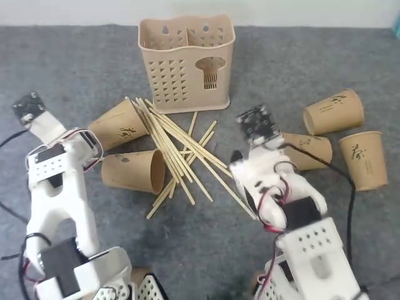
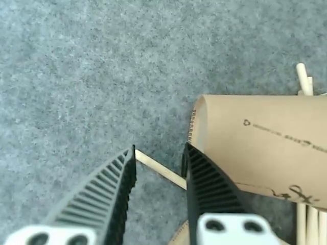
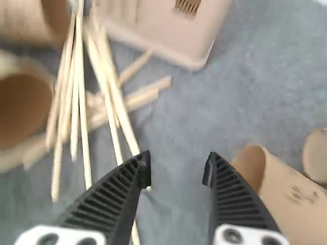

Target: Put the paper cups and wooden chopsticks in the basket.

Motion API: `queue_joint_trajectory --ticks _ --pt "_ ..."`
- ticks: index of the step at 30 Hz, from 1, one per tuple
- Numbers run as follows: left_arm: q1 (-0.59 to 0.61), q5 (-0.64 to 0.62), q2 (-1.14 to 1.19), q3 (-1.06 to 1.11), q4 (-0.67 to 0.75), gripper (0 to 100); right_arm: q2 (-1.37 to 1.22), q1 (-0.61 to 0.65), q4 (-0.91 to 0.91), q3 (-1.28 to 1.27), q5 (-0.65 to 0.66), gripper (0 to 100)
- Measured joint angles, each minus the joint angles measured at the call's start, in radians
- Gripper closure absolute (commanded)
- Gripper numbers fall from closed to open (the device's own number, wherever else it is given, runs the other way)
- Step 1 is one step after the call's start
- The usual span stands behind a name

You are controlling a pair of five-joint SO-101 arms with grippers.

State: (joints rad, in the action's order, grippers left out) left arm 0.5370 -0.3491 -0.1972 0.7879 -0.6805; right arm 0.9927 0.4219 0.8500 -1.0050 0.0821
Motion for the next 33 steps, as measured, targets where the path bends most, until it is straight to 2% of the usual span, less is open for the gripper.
queue_joint_trajectory --ticks 9,17,24,33 --pt "0.0 0.0 0.0 0.0 0.0 86 -0.52 0.018 -0.327 0.132 -0.255 82.2" --pt "0.0 0.0 0.0 0.0 0.034 86 -0.959 0.074 -0.497 0.341 -0.473 82.2" --pt "0.0 0.0 0.0 0.0 0.034 86 -1.234 0.092 -0.502 0.554 -0.494 82.3" --pt "0.0 0.0 0.0 0.0 0.034 86 -1.263 0.157 -0.502 0.655 -0.497 82.3"
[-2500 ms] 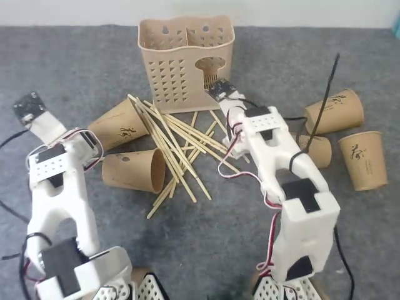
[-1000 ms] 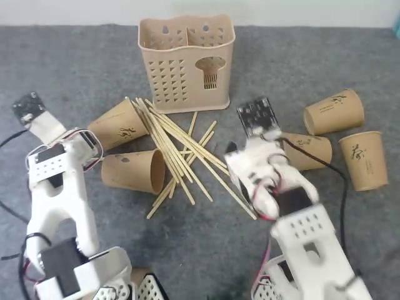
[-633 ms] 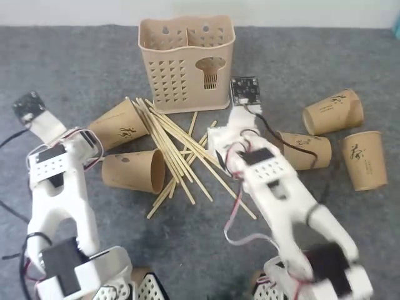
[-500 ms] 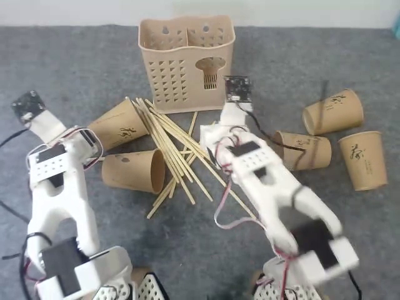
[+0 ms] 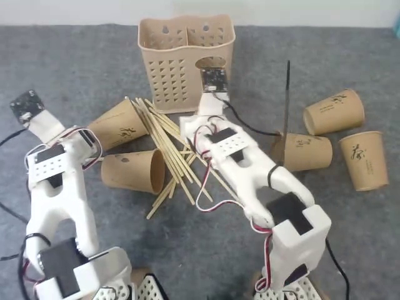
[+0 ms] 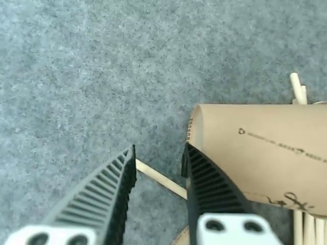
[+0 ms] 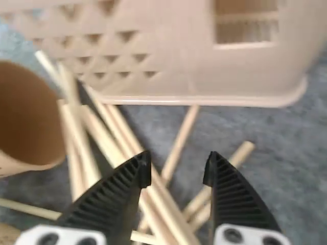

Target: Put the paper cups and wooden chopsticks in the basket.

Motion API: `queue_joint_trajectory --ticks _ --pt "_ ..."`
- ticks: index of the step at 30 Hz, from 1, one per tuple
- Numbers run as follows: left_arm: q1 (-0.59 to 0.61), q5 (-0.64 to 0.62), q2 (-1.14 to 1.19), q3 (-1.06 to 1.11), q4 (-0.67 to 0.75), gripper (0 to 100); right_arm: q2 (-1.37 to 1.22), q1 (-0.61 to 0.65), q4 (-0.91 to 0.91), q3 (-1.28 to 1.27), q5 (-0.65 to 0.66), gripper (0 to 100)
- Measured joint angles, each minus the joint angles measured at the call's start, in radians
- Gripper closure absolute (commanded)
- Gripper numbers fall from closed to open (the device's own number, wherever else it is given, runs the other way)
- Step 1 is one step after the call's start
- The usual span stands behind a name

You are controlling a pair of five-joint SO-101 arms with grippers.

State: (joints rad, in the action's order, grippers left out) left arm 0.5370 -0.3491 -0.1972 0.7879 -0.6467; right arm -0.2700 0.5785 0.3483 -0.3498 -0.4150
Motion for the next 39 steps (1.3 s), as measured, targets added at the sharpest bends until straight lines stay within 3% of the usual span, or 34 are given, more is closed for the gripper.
queue_joint_trajectory --ticks 12,18,23,39 --pt "0.0 0.0 0.0 0.0 0.0 86 -0.15 0.018 0.003 0.106 0.0 82.5" --pt "0.0 0.0 0.0 0.0 0.0 86 -0.249 0.018 0.155 0.278 -0.002 83.2" --pt "0.0 0.0 0.0 0.0 0.0 86 -0.296 0.017 0.262 0.387 -0.003 99.4" --pt "0.0 0.0 0.0 0.0 0.0 86 -0.318 0.003 0.465 0.46 -0.003 99.1"
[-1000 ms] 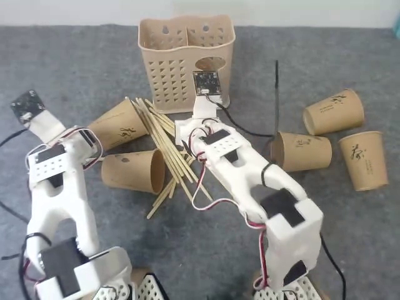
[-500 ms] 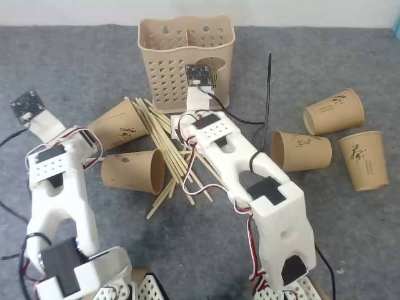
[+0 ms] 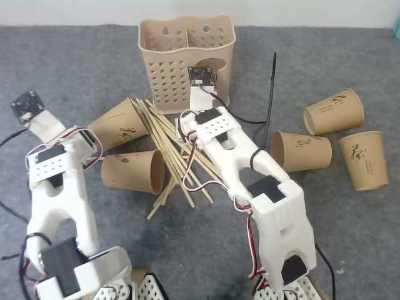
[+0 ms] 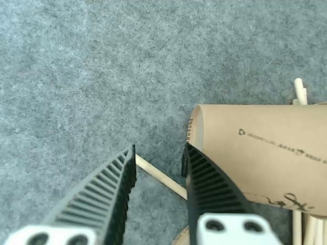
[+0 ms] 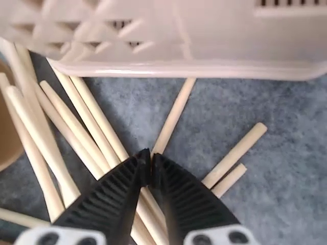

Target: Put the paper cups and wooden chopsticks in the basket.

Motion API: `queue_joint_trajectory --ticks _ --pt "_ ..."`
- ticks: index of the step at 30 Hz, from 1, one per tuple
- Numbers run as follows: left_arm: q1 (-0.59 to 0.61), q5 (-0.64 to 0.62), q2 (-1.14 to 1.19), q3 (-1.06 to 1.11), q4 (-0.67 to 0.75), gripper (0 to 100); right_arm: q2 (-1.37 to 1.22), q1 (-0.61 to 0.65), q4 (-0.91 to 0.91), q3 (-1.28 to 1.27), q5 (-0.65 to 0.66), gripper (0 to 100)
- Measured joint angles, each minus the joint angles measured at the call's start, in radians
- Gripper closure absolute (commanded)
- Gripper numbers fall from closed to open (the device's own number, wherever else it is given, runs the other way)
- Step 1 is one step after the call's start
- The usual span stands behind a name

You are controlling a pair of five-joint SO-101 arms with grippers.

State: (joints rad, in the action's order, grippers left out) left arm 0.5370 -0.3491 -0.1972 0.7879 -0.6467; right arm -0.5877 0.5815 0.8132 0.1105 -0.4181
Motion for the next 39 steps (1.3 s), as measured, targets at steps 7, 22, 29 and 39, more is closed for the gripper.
queue_joint_trajectory --ticks 7,22,29,39 --pt "0.0 0.0 0.0 0.0 0.0 86 0.0 0.008 0.083 0.025 0.0 99.1" --pt "0.0 0.0 0.0 0.0 0.0 86 0.18 0.063 0.436 0.032 0.003 99.1" --pt "0.0 0.0 0.0 0.0 0.0 86 0.301 0.029 0.463 -0.012 0.003 98.9" --pt "0.0 0.0 0.0 0.0 0.0 86 0.305 -0.123 0.459 0.023 0.003 83.7"
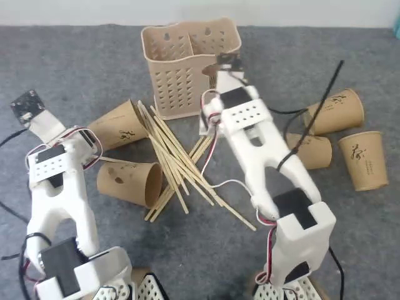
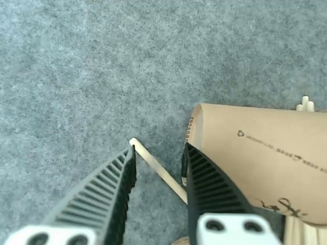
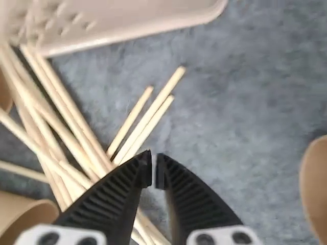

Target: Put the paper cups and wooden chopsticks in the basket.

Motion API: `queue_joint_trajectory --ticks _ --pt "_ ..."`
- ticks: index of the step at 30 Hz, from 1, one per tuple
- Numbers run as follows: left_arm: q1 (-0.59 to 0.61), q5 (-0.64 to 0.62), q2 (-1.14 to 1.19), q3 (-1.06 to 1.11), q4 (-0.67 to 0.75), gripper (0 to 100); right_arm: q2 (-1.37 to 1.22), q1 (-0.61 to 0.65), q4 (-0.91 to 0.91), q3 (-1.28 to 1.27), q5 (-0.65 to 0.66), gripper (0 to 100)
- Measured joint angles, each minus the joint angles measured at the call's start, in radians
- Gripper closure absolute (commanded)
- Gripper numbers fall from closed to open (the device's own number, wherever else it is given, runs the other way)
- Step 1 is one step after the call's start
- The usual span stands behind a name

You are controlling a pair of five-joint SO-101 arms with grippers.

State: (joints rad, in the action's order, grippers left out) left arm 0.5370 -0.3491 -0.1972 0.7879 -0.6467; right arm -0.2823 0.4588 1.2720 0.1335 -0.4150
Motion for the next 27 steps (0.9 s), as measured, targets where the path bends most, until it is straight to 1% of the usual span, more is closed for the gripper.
queue_joint_trajectory --ticks 3,8,15,23,27 --pt "0.0 0.0 0.0 0.0 0.0 86 0.0 -0.044 0.035 0.075 0.0 78.1" --pt "0.0 0.0 0.0 0.0 0.0 86 0.0 -0.143 0.041 0.247 0.0 77.5" --pt "0.0 0.0 0.0 0.0 0.0 86 0.0 -0.264 -0.092 0.387 0.0 77.5" --pt "-0.008 0.005 0.0 0.0 0.0 86 0.0 -0.262 -0.267 0.448 0.003 77.5" --pt "-0.008 0.0 0.0 0.0 0.0 86 -0.014 -0.247 -0.344 0.45 0.038 77.4"
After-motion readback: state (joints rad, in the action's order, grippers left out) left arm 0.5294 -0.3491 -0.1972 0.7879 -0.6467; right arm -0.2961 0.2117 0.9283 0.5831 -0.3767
